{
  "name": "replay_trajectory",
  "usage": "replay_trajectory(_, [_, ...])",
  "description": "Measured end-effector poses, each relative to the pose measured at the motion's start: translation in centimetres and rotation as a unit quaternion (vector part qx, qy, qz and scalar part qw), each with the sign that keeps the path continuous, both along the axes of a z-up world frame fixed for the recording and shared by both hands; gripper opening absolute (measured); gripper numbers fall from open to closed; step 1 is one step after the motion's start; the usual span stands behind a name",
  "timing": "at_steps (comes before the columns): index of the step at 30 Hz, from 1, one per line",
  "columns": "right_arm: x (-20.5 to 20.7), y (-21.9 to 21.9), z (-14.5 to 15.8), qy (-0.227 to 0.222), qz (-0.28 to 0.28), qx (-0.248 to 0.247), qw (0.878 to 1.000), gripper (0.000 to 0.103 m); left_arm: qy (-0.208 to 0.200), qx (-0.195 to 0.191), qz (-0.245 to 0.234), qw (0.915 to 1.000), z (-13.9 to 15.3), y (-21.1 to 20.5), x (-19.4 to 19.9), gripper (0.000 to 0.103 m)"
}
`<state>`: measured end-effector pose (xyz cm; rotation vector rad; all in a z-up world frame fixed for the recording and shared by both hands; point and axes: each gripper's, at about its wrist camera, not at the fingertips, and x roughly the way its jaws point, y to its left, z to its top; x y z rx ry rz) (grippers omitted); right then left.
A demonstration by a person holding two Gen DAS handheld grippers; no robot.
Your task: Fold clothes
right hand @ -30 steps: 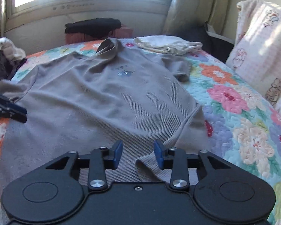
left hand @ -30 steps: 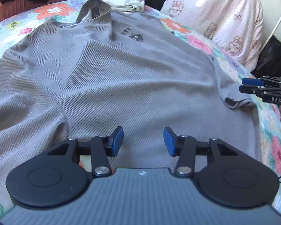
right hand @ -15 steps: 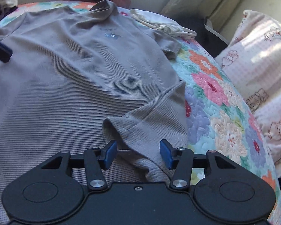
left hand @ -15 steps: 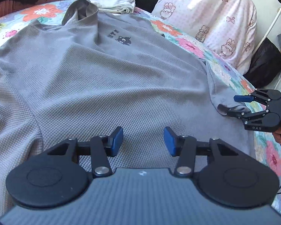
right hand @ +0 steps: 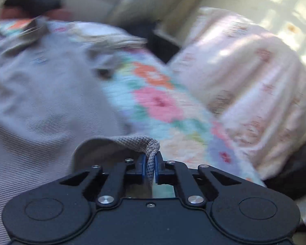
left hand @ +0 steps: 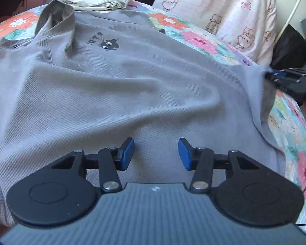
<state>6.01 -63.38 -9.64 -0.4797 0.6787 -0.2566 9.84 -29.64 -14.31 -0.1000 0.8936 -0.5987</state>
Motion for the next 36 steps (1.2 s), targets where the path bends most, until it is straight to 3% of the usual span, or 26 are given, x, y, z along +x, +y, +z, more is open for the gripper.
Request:
replay_trajectory(1, [0.5, -2.1, 0.2, 0.000, -0.028, -0.006, 1.000, 0.008, 0.001, 0.005, 0.006, 1.0000, -0.1, 0.4, 0.0, 0.047])
replay_trajectory(4, [1.6, -7.3, -0.4, 0.011, -0.086, 0.041, 0.995, 0.007, 0.002, 0.012, 0.020, 0.9997, -0.5, 1.6, -0.1, 0.047])
replay_trajectory(8, [1.9, -9.7, -1.4, -0.003, -0.119, 0.086, 0.989, 0.007, -0.004, 0.024, 0.036, 0.9990, -0.7, 2.9, -0.3, 0.047])
replay_trajectory(11, [1.6, -11.4, -0.7, -0.054, -0.146, 0.117, 0.981, 0.007, -0.017, 0.044, 0.045, 0.9979, -0.7, 3.8, -0.7, 0.047])
replay_trajectory(14, [3.0, -13.3, -1.7, -0.042, -0.159, 0.152, 0.975, 0.008, -0.013, 0.050, 0.043, 0.9977, -0.6, 5.1, -0.6, 0.047])
replay_trajectory(18, [4.4, -14.1, -4.7, 0.008, -0.197, 0.140, 0.970, 0.008, -0.020, 0.076, 0.052, 0.9955, 1.1, 8.3, -0.3, 0.048])
replay_trajectory(19, [4.4, -14.1, -5.3, 0.017, -0.216, 0.110, 0.970, 0.009, -0.024, 0.083, 0.057, 0.9946, 1.7, 9.6, -0.3, 0.048])
replay_trajectory(22, [3.6, -15.0, -6.9, 0.057, -0.257, 0.087, 0.961, 0.021, -0.030, 0.104, 0.080, 0.9909, 3.2, 14.4, 0.0, 0.051])
replay_trajectory(24, [2.0, -14.5, -6.5, 0.049, -0.243, 0.099, 0.964, 0.022, -0.037, 0.121, 0.090, 0.9880, 3.9, 17.6, 0.5, 0.052])
replay_trajectory(26, [0.5, -12.9, -4.9, 0.029, -0.231, 0.137, 0.963, 0.035, -0.049, 0.132, 0.084, 0.9865, 4.1, 20.5, 1.2, 0.055])
replay_trajectory(28, [-0.9, -10.7, -3.2, 0.010, -0.212, 0.179, 0.961, 0.038, -0.061, 0.134, 0.076, 0.9862, 4.2, 23.2, 2.1, 0.058])
replay_trajectory(30, [-1.6, -6.9, -1.9, 0.013, -0.170, 0.201, 0.965, 0.040, -0.051, 0.100, 0.064, 0.9917, 3.7, 25.4, 3.6, 0.062])
replay_trajectory(33, [-2.1, 0.8, -0.4, 0.026, -0.075, 0.232, 0.969, 0.054, -0.033, 0.040, 0.054, 0.9972, 3.0, 26.4, 5.4, 0.063])
replay_trajectory(35, [-2.4, 5.9, -0.2, 0.044, -0.005, 0.254, 0.966, 0.062, -0.026, 0.011, 0.047, 0.9985, 2.3, 26.5, 6.6, 0.070])
replay_trajectory(36, [-2.4, 8.0, -0.4, 0.061, 0.029, 0.272, 0.960, 0.063, -0.024, 0.016, 0.047, 0.9985, 1.8, 25.9, 7.2, 0.075])
